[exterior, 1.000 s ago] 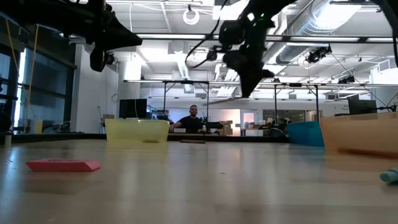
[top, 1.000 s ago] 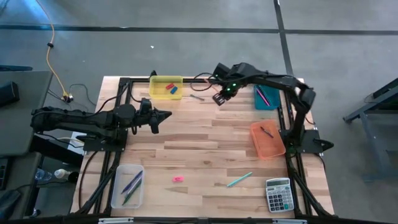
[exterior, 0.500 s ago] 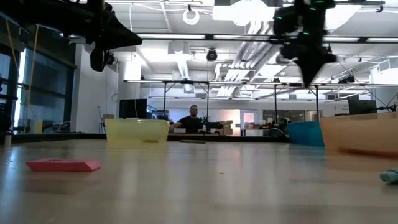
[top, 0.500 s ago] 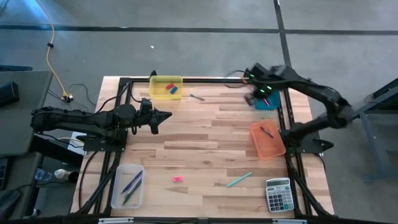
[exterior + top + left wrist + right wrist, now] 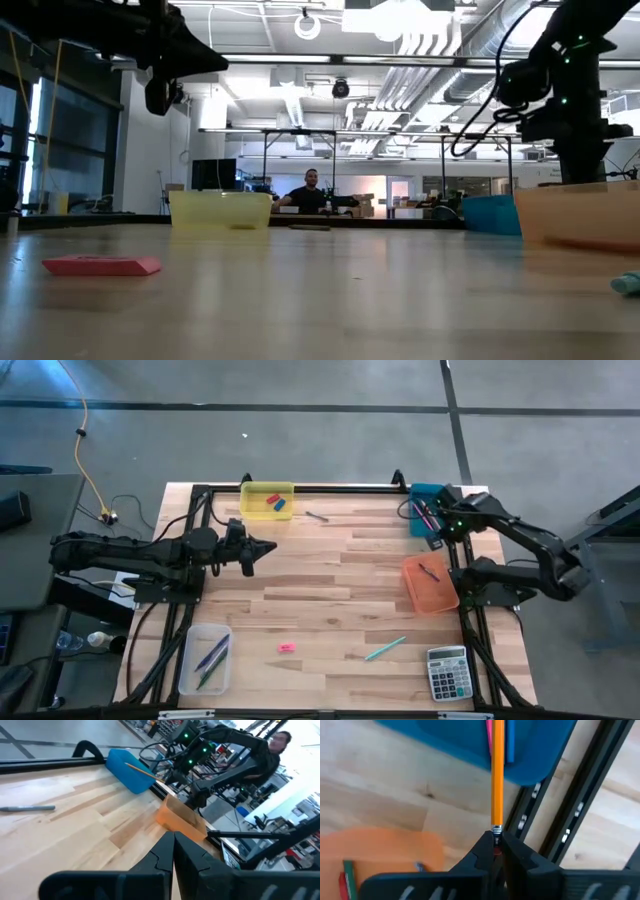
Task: Sort crayons/erasers/pens/pencils in bins
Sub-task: Put the orange pencil into the blue bin
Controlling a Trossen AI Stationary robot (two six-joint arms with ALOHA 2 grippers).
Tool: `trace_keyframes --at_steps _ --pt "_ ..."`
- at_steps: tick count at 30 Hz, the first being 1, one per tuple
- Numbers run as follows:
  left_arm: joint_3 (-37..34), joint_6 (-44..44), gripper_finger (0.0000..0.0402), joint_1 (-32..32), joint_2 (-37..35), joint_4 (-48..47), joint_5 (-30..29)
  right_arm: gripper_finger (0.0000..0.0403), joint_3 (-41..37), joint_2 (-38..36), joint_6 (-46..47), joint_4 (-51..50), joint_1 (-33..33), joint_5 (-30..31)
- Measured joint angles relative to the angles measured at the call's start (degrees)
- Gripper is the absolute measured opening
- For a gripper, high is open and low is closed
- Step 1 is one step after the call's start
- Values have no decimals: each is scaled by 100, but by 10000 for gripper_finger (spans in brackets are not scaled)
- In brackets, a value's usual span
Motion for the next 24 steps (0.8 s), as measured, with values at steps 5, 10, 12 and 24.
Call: trace_keyframes --at_steps 5,10,12,24 --pt "0 0 0 0 0 -2 -37 12 164 52 -201 200 -219 2" --pt "0 0 0 -1 0 0 -92 12 225 54 -370 531 -418 -4" --pt "0 0 0 -2 0 0 -94 12 187 104 -371 792 -476 -7" --pt "2 264 0 -2 -11 214 109 12 173 644 -477 852 -455 -28"
